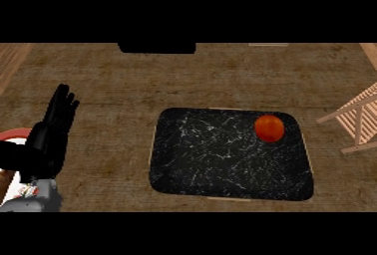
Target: Pick the squash from the tray and place it in the tiered shelf
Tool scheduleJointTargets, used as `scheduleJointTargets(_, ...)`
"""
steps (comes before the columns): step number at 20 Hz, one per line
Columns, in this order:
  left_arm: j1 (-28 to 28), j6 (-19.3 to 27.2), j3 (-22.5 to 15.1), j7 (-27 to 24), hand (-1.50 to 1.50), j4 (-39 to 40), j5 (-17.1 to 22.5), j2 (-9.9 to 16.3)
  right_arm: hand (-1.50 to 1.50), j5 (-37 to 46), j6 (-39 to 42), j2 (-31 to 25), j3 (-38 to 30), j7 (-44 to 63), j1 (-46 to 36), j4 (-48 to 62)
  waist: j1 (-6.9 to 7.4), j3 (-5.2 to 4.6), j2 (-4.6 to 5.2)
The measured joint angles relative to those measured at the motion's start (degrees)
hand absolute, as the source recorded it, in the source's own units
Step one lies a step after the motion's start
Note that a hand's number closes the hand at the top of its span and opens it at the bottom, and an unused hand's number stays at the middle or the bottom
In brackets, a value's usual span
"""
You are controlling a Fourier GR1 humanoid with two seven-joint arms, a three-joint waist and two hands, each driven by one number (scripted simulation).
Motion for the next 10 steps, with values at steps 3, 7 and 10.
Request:
scheduleJointTargets(3, -0.49, -0.14, -0.27, 0.03, 0.00, 0.06, -0.09, -0.28, 1.50, 0.19, -0.32, 0.32, 1.95, 1.37, -4.94, 3.15, 0.57, 0.01, 0.09)
scheduleJointTargets(7, -0.96, -0.41, 0.00, -0.23, 0.00, 0.82, 0.01, -0.36, 1.50, 0.85, -0.48, 1.57, 4.36, 2.24, -10.88, 7.02, 0.94, 0.04, 0.20)
scheduleJointTargets(10, -2.06, 0.09, -0.35, 0.16, 0.00, 1.40, -0.78, -0.71, 1.50, 2.16, -1.97, 3.38, 6.14, 1.58, -15.03, 9.56, 0.98, 0.03, 0.24)
